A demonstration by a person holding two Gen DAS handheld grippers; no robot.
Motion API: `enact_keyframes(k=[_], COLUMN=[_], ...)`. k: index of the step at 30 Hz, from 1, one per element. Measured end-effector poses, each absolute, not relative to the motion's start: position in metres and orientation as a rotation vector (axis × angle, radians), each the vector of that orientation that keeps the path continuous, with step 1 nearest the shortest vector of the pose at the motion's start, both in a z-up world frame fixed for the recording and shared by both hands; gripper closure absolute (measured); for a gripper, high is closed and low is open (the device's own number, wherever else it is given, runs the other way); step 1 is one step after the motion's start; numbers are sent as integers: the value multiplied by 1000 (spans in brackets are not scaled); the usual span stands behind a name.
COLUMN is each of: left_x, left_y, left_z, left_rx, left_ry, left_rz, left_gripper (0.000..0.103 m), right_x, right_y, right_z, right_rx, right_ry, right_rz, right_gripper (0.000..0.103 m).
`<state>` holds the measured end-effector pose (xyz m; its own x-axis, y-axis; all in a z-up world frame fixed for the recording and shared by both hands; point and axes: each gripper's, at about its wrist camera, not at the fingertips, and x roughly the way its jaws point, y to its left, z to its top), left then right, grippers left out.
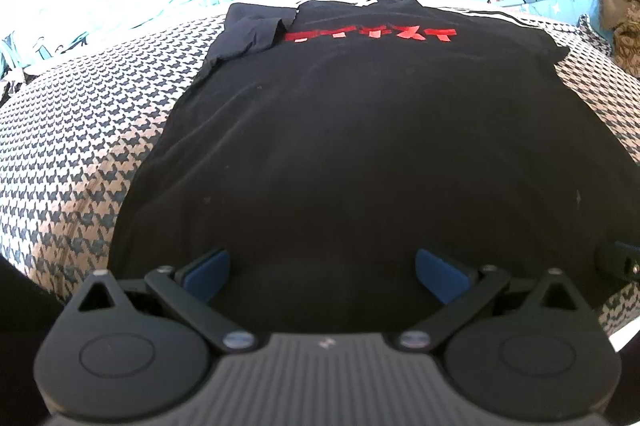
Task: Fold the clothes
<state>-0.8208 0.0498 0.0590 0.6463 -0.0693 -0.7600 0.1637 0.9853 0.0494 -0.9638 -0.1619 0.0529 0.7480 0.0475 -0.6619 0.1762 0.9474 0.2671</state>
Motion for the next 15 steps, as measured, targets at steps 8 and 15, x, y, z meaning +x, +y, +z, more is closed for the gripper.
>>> enact_keyframes(k=[8, 15], left_x=[-828, -828], left_y=[58, 61], left_z=[59, 64], left_rx=[117, 86], left_ry=[889, 877], left_rz=[-133, -134], left_gripper=[0, 0], right_x=[-963, -962], right_y=[-162, -158], right_z=[53, 54], right_rx=[331, 331], right_ry=[738, 746], right_rz=[-82, -98], right_gripper=[87, 87])
